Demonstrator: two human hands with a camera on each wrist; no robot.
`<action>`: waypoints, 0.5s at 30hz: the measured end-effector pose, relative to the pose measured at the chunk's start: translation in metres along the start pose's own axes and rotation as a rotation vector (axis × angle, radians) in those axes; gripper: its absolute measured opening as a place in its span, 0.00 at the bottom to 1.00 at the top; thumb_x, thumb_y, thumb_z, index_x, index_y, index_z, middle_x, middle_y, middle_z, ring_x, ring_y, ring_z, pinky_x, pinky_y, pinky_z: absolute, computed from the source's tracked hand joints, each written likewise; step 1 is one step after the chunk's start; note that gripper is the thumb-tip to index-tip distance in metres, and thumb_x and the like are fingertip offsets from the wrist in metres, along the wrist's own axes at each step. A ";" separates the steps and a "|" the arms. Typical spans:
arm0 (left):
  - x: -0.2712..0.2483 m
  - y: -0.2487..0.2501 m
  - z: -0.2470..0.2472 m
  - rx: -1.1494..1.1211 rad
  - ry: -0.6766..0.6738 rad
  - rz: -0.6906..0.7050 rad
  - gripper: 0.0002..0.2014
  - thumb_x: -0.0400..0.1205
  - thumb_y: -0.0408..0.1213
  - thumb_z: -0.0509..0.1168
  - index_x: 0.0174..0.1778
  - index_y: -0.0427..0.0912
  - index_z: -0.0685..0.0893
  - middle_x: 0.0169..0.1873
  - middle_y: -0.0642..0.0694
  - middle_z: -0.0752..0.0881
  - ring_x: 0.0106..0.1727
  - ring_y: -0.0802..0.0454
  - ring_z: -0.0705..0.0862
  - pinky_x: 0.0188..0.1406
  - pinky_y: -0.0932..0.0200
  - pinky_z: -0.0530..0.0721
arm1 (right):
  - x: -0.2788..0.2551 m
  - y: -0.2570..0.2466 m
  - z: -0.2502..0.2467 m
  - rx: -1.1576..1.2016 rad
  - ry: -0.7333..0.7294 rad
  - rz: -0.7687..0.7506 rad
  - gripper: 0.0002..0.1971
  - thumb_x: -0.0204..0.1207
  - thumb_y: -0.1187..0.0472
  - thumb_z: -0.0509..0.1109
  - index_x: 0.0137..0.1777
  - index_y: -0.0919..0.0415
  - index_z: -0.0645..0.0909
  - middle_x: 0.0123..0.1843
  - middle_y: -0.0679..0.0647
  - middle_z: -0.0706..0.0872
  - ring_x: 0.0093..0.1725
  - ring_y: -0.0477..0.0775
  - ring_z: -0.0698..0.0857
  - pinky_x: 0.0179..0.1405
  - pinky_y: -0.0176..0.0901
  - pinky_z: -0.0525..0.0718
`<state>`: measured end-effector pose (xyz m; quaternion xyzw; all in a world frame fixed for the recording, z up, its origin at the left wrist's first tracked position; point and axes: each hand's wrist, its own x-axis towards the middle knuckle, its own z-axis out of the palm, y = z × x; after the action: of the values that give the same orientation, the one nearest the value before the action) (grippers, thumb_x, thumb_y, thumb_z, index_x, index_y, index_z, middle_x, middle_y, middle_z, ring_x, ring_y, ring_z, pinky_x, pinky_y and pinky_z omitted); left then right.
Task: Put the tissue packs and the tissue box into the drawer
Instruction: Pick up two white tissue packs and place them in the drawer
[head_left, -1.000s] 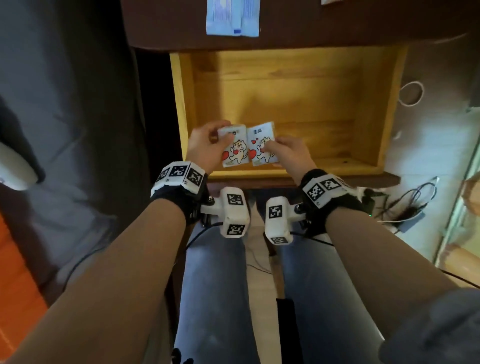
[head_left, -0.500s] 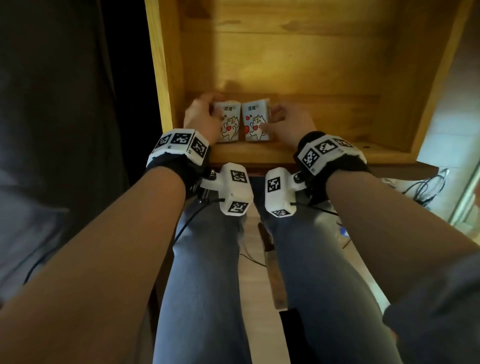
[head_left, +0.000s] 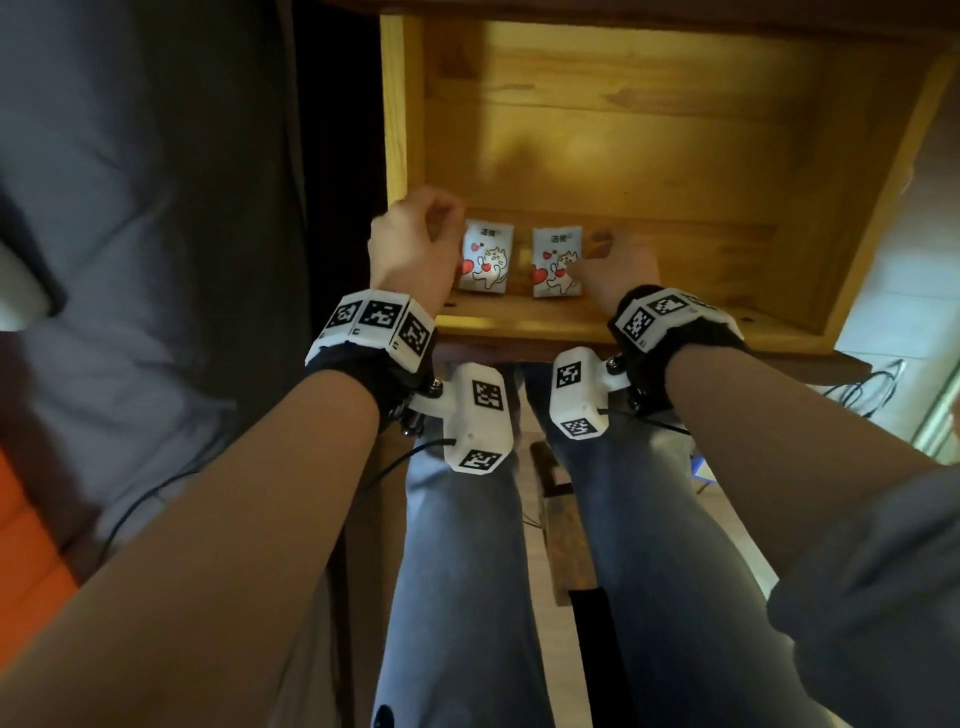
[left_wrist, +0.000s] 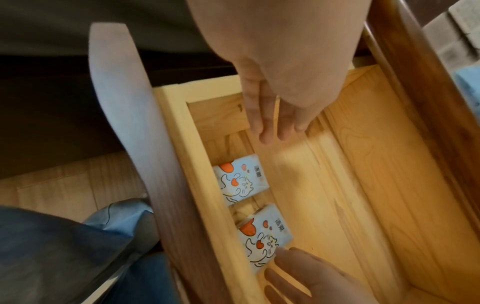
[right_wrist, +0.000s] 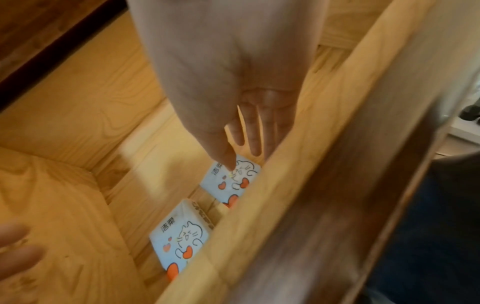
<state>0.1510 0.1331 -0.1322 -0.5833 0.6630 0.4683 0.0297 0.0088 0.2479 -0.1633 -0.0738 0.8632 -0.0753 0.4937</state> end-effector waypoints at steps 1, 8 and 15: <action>0.000 0.001 -0.005 0.019 0.050 0.004 0.08 0.81 0.39 0.62 0.51 0.44 0.84 0.42 0.50 0.87 0.38 0.53 0.86 0.37 0.64 0.82 | 0.000 -0.002 0.000 0.006 0.015 0.008 0.26 0.75 0.61 0.70 0.72 0.62 0.70 0.69 0.61 0.81 0.66 0.58 0.81 0.61 0.47 0.83; 0.009 -0.021 -0.022 0.091 0.292 -0.055 0.16 0.77 0.50 0.65 0.56 0.45 0.78 0.42 0.49 0.85 0.40 0.54 0.83 0.40 0.56 0.81 | 0.009 -0.012 0.012 0.084 0.010 0.082 0.21 0.75 0.61 0.70 0.67 0.64 0.73 0.66 0.62 0.82 0.62 0.58 0.84 0.53 0.42 0.84; 0.016 -0.044 -0.021 0.015 0.131 -0.061 0.21 0.79 0.56 0.61 0.57 0.43 0.80 0.53 0.44 0.86 0.50 0.53 0.84 0.53 0.53 0.86 | 0.016 -0.028 0.035 0.117 -0.056 0.046 0.17 0.75 0.61 0.69 0.63 0.64 0.76 0.64 0.60 0.85 0.60 0.57 0.86 0.58 0.48 0.86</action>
<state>0.1917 0.1127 -0.1552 -0.6325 0.6489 0.4230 0.0047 0.0324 0.2149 -0.1886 -0.0271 0.8448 -0.1121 0.5225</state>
